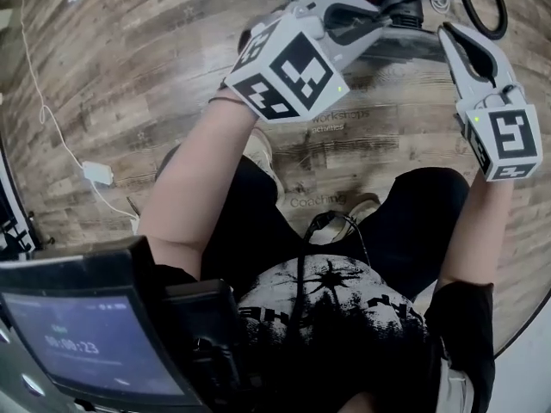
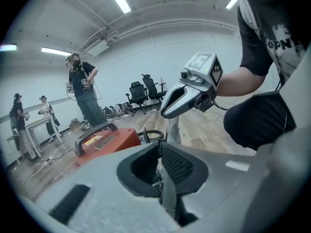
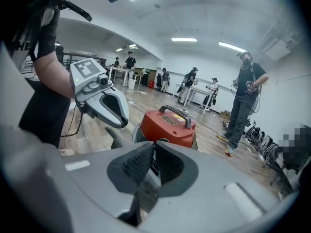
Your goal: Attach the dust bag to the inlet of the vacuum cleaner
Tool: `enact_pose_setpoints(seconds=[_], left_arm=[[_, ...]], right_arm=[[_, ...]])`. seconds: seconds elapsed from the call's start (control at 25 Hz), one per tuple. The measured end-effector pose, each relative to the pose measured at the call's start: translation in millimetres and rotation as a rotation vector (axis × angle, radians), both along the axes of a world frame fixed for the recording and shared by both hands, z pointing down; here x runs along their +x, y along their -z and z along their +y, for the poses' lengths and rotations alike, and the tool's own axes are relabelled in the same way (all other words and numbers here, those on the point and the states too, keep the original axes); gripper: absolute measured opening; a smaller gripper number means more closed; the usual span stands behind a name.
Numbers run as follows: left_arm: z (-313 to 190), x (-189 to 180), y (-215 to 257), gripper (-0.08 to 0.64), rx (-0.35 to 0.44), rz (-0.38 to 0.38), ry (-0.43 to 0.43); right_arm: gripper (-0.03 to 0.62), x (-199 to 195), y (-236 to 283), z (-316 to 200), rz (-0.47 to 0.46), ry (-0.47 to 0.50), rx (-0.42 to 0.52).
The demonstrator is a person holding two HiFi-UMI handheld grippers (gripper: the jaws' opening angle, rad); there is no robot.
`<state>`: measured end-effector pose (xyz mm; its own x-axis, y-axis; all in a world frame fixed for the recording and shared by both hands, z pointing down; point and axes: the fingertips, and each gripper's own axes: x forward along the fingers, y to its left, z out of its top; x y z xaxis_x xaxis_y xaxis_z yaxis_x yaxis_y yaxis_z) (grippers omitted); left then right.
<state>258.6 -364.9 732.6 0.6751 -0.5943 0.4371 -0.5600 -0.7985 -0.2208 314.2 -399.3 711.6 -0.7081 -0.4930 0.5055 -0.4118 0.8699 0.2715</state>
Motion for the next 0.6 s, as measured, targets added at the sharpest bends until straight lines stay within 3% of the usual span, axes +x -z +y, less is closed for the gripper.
enact_pose_setpoints(seconds=[0.04,0.12,0.28,0.48,0.6], left_arm=[[5,-3,-2,0.002,-0.007,0.023,0.01],[10,-12,2,0.002,-0.052,0.112,0.041],[17,-49,66,0.002,-0.112,0.306,0.136],[41,-64,141,0.002,-0.193,0.329,0.183],[60,-70,205,0.002,-0.203,0.335,0.201]], right_arm=[[0.011,-1,-4,4,-0.013,0.0,-0.011],[0.006,-7,1,13,-0.042,0.028,-0.033],[0.006,-38,64,35,-0.126,0.115,-0.108],[0.005,-42,125,63,-0.163,0.155,-0.28],[0.005,-53,186,85,-0.205,0.19,-0.338]])
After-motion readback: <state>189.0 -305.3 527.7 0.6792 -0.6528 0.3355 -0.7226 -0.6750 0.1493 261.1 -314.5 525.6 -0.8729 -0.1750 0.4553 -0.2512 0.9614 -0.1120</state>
